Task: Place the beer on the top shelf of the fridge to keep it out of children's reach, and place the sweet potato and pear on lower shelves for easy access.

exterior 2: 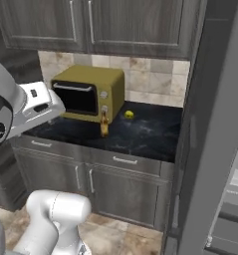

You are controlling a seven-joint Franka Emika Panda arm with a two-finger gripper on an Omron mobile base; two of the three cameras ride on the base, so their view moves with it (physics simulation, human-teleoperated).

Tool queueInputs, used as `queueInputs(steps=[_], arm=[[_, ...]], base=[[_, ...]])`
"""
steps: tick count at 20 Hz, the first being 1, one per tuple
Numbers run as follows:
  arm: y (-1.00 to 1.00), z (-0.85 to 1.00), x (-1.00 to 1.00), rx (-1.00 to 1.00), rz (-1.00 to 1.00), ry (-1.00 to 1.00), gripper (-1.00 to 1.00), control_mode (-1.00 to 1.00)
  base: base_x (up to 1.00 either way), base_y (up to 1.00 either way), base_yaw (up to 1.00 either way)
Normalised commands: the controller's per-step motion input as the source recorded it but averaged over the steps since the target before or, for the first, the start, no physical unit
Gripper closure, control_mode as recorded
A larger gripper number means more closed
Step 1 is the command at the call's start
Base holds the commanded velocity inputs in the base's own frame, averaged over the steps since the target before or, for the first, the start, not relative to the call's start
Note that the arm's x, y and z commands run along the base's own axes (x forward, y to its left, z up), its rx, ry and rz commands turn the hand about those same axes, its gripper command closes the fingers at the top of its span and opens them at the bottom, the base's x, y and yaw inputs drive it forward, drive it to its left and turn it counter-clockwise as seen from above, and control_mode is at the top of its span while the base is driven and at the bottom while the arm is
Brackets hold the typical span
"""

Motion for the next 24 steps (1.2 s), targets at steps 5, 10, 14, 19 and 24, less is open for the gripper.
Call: queueInputs(steps=[5, 10, 14, 19, 24], arm=[[0.0, 0.0, 0.0, 0.0, 0.0, 0.0, -1.0, 1.0], [0.0, 0.0, 0.0, 0.0, 0.0, 0.0, -1.0, 1.0], [0.0, 0.0, 0.0, 0.0, 0.0, 0.0, -1.0, 1.0], [0.0, 0.0, 0.0, 0.0, 0.0, 0.0, -1.0, 1.0], [0.0, 0.0, 0.0, 0.0, 0.0, 0.0, -1.0, 1.0]], base=[[0.56, 0.44, -0.21], [0.56, 0.51, -0.21], [0.57, 0.36, -0.2], [0.53, 0.19, -0.19], [0.31, 0.12, -0.18]])
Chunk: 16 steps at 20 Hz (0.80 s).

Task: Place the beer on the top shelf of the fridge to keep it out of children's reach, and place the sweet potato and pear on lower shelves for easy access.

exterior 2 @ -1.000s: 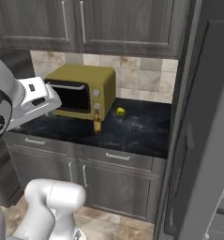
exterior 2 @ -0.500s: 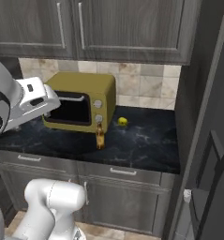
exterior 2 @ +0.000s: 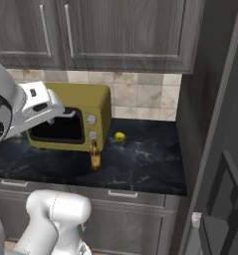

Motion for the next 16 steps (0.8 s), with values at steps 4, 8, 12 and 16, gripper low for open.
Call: queueInputs(steps=[4, 8, 12, 16], arm=[[0.0, -0.19, 0.02, 0.0, -0.06, 0.0, -1.0, -1.0], [0.0, -0.49, 0.13, 0.0, -0.09, 0.0, -1.0, -1.0], [0.0, -0.61, 0.21, 0.0, -0.05, 0.0, -1.0, -1.0], [0.0, -0.54, 0.27, 0.0, -0.01, 0.0, -1.0, -1.0]], base=[[0.01, 0.05, -0.06], [0.0, 0.0, 0.0], [0.0, 0.0, 0.0], [0.0, 0.0, 0.0]])
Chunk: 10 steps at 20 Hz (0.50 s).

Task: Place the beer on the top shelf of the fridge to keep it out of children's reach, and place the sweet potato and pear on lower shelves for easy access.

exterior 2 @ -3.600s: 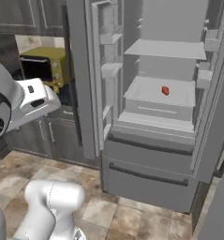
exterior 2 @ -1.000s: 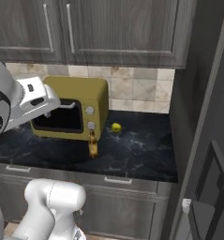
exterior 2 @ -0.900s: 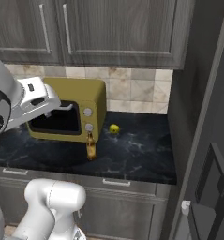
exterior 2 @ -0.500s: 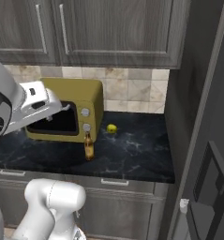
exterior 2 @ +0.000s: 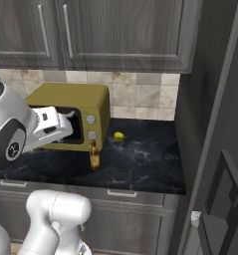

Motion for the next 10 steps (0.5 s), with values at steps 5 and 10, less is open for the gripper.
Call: queueInputs(steps=[5, 10], arm=[[0.0, -0.48, 0.25, 0.04, 0.0, -0.01, -1.0, -1.0], [-0.01, -0.35, 0.26, 0.16, 0.06, -0.07, -1.0, -1.0]], base=[[0.0, 0.0, 0.0], [0.0, 0.0, 0.0]])
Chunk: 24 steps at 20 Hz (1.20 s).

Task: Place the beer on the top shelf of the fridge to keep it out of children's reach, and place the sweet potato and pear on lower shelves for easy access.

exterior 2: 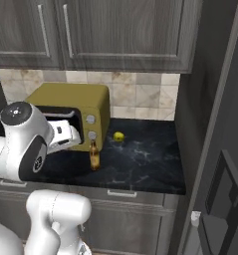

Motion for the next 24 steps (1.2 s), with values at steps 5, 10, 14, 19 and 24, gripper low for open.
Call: queueInputs(steps=[5, 10, 14, 19, 24], arm=[[-0.02, -0.06, 0.35, 0.21, 0.03, -0.09, -1.0, -1.0], [-0.06, -0.07, 0.34, 0.16, 0.0, -0.05, -1.0, -1.0], [0.0, -0.37, 0.31, 0.07, 0.01, 0.0, -1.0, -1.0], [0.0, -0.3, 0.3, 0.02, 0.0, 0.0, -1.0, -1.0], [-0.11, -0.14, 0.24, 0.0, 0.01, 0.0, -1.0, -1.0]], base=[[0.0, 0.0, 0.0], [0.0, 0.0, 0.0], [0.0, 0.0, 0.0], [0.0, 0.0, 0.0], [0.0, 0.0, 0.0]])
